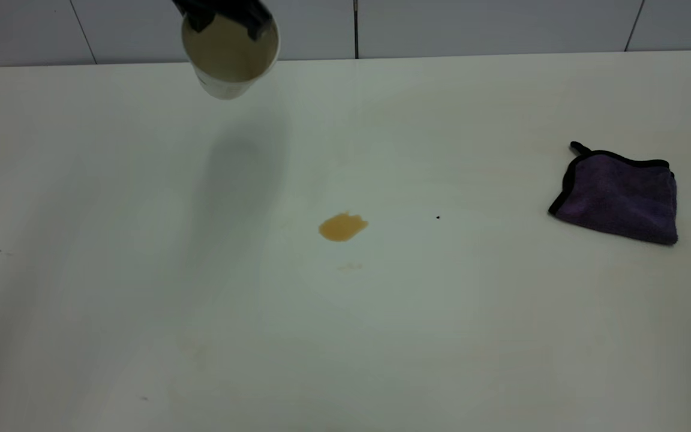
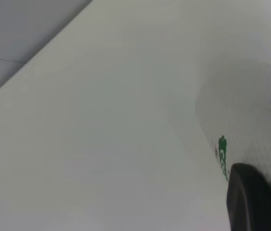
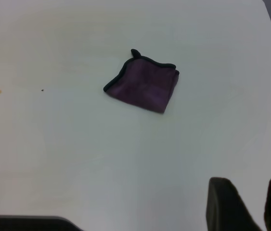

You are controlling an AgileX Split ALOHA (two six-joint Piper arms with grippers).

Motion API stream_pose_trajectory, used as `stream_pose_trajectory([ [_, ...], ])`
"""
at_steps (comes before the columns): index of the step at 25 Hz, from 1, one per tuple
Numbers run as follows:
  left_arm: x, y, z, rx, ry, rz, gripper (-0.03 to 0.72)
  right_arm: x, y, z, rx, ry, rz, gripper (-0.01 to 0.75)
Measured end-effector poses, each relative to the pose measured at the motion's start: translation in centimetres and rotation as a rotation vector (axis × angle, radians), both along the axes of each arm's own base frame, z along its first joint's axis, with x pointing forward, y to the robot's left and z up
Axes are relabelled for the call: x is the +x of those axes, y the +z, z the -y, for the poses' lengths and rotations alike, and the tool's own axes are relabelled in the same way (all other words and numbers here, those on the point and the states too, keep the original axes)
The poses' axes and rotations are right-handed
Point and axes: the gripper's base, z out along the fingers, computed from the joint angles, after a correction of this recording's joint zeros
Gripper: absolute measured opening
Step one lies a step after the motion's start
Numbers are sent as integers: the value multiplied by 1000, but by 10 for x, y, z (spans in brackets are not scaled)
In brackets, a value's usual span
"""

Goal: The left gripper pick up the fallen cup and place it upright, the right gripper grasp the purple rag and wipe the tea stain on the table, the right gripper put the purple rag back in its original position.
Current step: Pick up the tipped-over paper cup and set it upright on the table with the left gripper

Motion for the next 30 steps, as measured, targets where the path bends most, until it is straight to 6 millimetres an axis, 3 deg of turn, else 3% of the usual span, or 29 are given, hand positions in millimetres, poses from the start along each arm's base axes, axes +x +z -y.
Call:
stream_pose_trajectory([
  [2, 1, 4, -7, -75, 5, -45, -24, 0, 0, 0, 0, 0, 0, 238],
  [12, 11, -12, -51, -432, 8, -300, -24, 0, 0, 0, 0, 0, 0, 238],
  [21, 13, -74, -66, -397, 54, -474, -24, 0, 0, 0, 0, 0, 0, 238],
  [30, 23, -93, -66, -382, 114, -481, 5, 0, 0, 0, 0, 0, 0, 238],
])
